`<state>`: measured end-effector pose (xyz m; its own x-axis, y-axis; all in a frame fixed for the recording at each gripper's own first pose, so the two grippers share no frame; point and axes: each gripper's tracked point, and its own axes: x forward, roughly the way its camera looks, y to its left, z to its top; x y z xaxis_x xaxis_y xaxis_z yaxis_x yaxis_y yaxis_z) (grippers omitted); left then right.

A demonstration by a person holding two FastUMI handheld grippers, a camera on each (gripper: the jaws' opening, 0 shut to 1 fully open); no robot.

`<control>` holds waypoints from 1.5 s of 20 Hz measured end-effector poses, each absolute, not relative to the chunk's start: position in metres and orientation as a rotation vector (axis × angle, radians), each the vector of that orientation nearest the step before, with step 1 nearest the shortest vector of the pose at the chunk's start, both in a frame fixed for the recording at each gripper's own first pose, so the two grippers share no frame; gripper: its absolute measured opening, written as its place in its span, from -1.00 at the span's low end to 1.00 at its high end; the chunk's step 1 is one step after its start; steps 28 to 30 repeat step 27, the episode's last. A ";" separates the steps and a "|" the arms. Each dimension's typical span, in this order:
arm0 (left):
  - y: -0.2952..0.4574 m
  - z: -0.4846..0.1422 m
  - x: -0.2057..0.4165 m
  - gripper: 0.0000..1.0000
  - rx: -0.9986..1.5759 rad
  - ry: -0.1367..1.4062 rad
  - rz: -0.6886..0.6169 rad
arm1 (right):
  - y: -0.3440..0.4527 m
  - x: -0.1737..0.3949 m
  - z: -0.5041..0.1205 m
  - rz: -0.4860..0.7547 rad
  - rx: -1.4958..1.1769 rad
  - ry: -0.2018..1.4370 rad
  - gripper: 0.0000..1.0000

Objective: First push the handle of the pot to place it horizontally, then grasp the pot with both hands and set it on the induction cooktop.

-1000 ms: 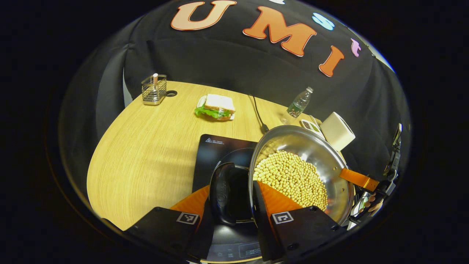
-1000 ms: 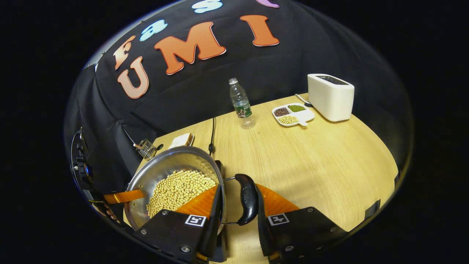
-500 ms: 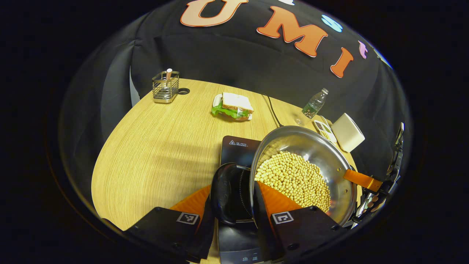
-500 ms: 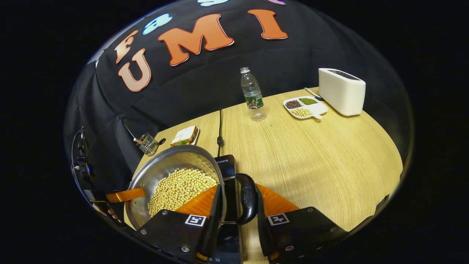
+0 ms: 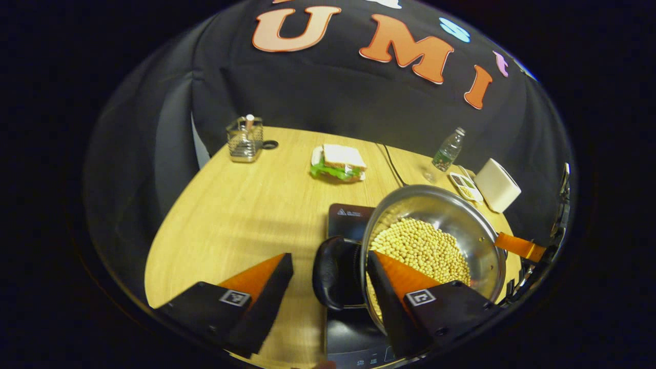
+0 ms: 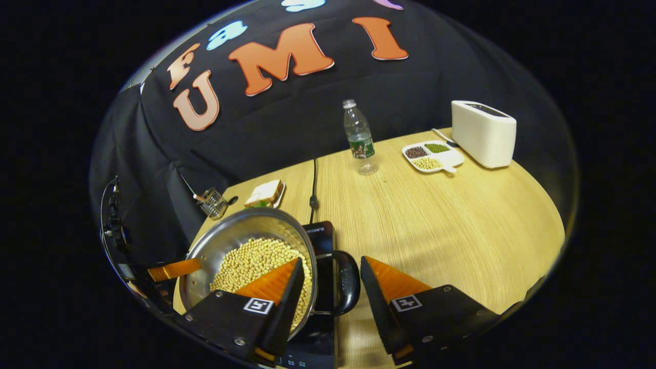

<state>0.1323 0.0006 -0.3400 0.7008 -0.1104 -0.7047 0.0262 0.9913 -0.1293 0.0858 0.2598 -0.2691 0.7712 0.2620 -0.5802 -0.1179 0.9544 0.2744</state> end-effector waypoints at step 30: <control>-0.071 0.069 0.000 0.94 -0.017 -0.047 0.006 | 0.051 0.004 0.036 0.121 0.013 -0.049 0.90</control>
